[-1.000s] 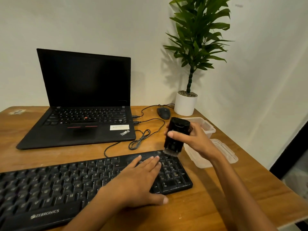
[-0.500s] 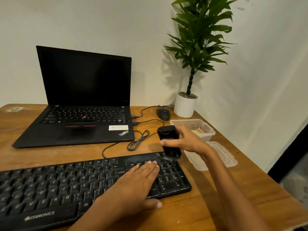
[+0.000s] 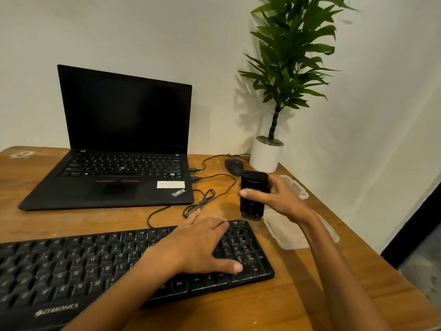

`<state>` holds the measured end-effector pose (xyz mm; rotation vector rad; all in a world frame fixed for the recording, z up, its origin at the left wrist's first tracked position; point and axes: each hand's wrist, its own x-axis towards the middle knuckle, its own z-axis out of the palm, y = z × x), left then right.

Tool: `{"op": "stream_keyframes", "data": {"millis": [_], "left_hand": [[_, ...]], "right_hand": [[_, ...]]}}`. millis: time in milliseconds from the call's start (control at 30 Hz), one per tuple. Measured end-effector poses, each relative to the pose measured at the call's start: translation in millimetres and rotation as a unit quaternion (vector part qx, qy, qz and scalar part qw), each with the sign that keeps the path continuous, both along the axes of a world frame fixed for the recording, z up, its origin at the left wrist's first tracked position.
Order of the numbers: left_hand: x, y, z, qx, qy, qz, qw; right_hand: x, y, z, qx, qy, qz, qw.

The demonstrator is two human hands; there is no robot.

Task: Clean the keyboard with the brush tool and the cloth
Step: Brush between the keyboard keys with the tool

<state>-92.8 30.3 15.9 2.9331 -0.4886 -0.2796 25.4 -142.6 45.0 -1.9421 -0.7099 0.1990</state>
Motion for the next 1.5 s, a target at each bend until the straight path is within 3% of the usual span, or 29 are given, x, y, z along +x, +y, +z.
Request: {"op": "stream_keyframes", "data": {"millis": [133, 200, 300, 567, 667, 800, 900, 1000, 1167, 1333, 1500], "left_hand": [[3.7, 2.1, -4.8, 0.009, 0.041, 0.001, 0.999], [2.5, 2.4, -5.8, 0.004, 0.041, 0.003, 0.999], [3.4, 1.0, -2.8, -0.006, 0.054, 0.014, 0.998], [4.5, 1.3, -5.6, 0.010, 0.050, 0.009, 0.999], [6.3, 3.0, -8.8, 0.012, 0.043, 0.006, 0.999], [4.8, 6.2, -15.7, -0.004, 0.023, 0.007, 1.000], [3.2, 7.4, -17.9, 0.004, 0.024, 0.007, 1.000], [4.0, 5.2, -16.1, 0.014, 0.027, 0.008, 0.999], [3.6, 6.3, -16.1, 0.013, 0.032, 0.013, 0.999], [0.0, 7.6, -15.0, 0.014, 0.028, 0.017, 0.999], [-16.5, 3.1, -16.5, 0.019, 0.032, 0.014, 0.999]], "right_hand": [[11.6, 19.4, -14.1, -0.050, 0.004, 0.018, 0.999], [17.0, 22.9, -16.5, -0.027, -0.016, 0.009, 0.999], [19.3, 18.3, -20.4, 0.027, 0.037, 0.043, 0.998], [13.7, 27.0, -19.3, 0.015, 0.002, 0.041, 0.999], [12.8, 28.7, -19.6, -0.008, -0.057, 0.014, 0.998], [1.1, 26.6, -27.0, 0.060, -0.021, 0.029, 0.998], [-4.3, 12.1, -18.7, -0.008, -0.006, 0.031, 0.999], [-0.3, 4.5, 4.0, -0.075, -0.046, 0.012, 0.996], [-13.3, 32.8, -10.0, -0.046, -0.023, 0.064, 0.997], [-5.8, -7.3, -8.6, -0.023, -0.019, -0.027, 0.999], [-22.9, 3.6, -18.9, -0.005, 0.007, 0.039, 0.999]]}}
